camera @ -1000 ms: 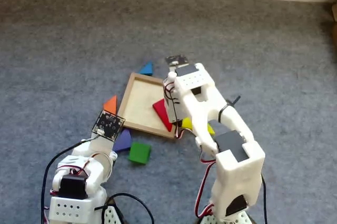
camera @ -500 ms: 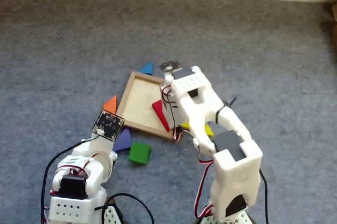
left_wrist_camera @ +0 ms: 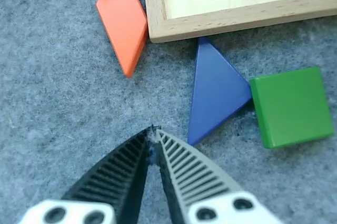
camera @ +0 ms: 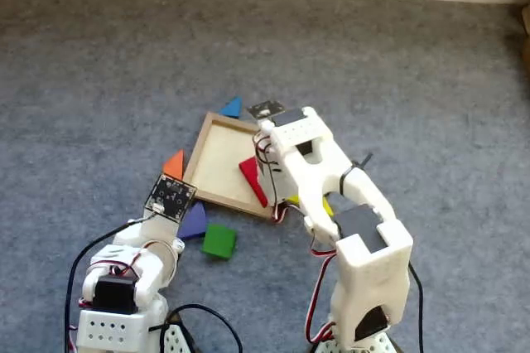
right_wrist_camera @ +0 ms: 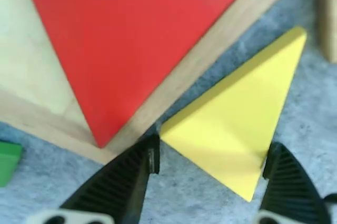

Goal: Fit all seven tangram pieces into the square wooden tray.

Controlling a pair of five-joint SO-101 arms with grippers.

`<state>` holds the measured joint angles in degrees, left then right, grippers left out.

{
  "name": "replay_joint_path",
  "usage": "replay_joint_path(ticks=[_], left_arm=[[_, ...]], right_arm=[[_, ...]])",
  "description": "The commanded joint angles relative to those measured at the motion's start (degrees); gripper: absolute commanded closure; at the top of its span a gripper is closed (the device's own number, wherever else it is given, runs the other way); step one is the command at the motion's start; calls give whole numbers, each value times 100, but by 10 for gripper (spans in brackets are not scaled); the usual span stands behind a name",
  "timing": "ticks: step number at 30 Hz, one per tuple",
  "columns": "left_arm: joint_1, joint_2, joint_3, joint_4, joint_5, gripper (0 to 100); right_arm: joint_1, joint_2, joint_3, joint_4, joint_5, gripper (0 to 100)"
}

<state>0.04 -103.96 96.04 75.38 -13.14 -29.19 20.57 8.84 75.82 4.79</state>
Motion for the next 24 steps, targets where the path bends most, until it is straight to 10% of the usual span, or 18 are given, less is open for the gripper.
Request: replay_joint_path(ticks=[1, 24], left_arm=[[-22, -31, 110, 26, 35, 993], [-22, -31, 110, 26, 35, 993]], right_arm=[[48, -136, -75, -268, -158, 691], [84, -119, -31, -840, -141, 769]])
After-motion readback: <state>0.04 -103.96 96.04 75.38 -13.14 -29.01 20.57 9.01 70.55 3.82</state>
